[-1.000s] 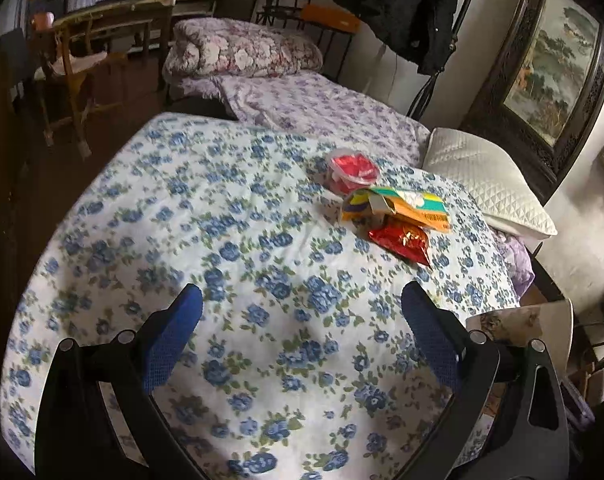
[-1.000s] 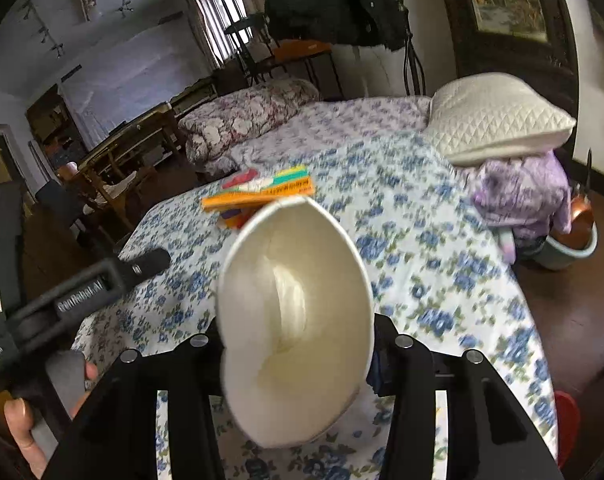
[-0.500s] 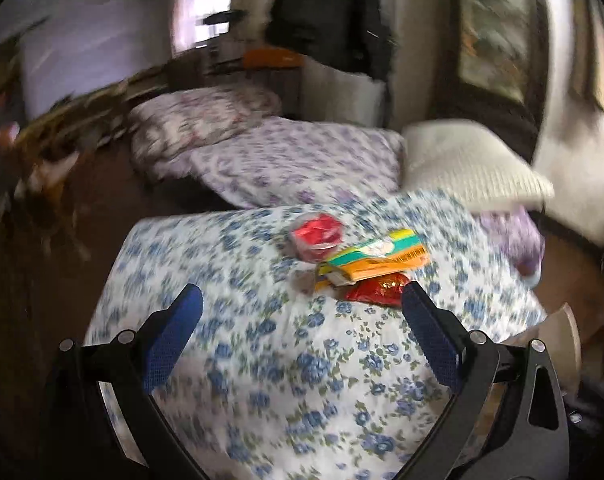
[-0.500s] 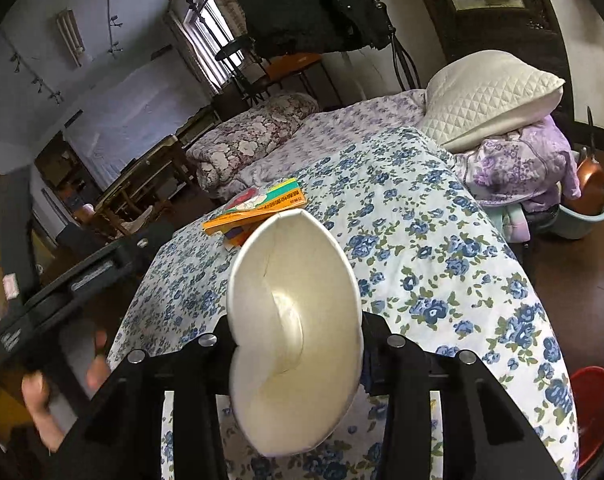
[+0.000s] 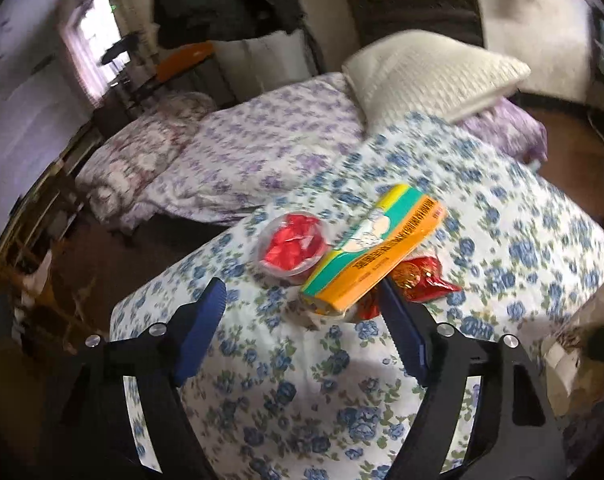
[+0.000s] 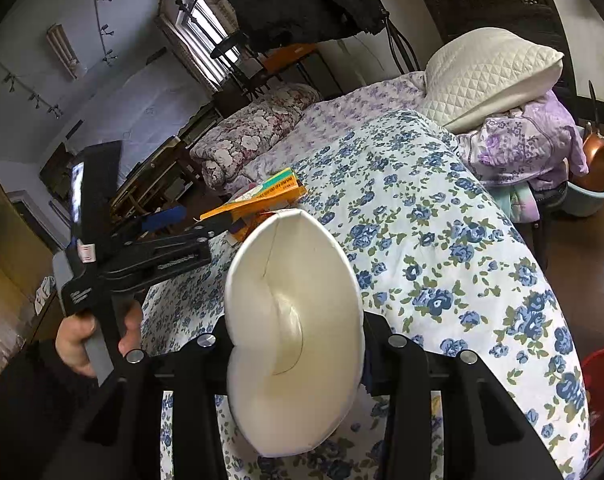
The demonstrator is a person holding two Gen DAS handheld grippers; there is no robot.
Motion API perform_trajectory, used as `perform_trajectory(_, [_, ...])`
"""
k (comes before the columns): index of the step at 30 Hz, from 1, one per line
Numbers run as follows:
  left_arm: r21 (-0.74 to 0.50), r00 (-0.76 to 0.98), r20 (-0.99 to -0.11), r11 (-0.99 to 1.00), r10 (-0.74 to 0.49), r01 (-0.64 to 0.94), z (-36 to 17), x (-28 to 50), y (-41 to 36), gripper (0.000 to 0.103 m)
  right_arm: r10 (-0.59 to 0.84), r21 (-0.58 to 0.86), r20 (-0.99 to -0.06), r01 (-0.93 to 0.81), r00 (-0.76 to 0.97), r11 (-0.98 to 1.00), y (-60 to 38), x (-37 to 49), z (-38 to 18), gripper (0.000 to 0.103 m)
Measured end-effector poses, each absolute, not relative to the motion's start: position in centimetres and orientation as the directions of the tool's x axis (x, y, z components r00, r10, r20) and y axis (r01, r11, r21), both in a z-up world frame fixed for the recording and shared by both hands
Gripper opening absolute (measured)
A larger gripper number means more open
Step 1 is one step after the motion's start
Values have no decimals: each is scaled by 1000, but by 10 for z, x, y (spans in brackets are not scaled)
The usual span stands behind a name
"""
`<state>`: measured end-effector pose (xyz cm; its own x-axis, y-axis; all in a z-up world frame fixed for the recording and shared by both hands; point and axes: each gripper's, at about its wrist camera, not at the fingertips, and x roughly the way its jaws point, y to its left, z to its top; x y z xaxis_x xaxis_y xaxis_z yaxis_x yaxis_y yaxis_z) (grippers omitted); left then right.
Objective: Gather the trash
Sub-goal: 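Grasp the orange snack box with the left tool while the right tool holds the white cup, then carry the orange box and white cup over the red wastebasket with both tools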
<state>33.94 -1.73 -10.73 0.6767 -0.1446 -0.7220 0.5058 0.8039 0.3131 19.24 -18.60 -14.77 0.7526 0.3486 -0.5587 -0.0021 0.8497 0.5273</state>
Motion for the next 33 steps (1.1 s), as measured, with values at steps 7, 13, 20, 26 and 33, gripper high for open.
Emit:
perform_trajectory(7, [317, 622, -766, 745, -164, 587, -119, 349, -33, 51, 360, 534, -559, -7, 747, 845, -184, 196, -149, 42])
perform_trajectory(13, [293, 620, -767, 770, -164, 566, -124, 360, -37, 19, 364, 537, -558, -10, 745, 843, -183, 196, -149, 42])
perform_trajectory(20, [276, 635, -757, 805, -155, 526, -125, 352, -30, 13, 363, 537, -557, -10, 747, 844, -183, 195, -148, 42])
perform_trajectory(26, [232, 640, -747, 833, -178, 502, -117, 328, -17, 13, 357, 528, -554, -15, 752, 849, -181, 193, -145, 42])
perform_trajectory(33, [180, 654, -734, 876, -183, 447, -100, 279, 10, 13, 358, 521, -552, -24, 753, 853, -176, 177, -136, 42])
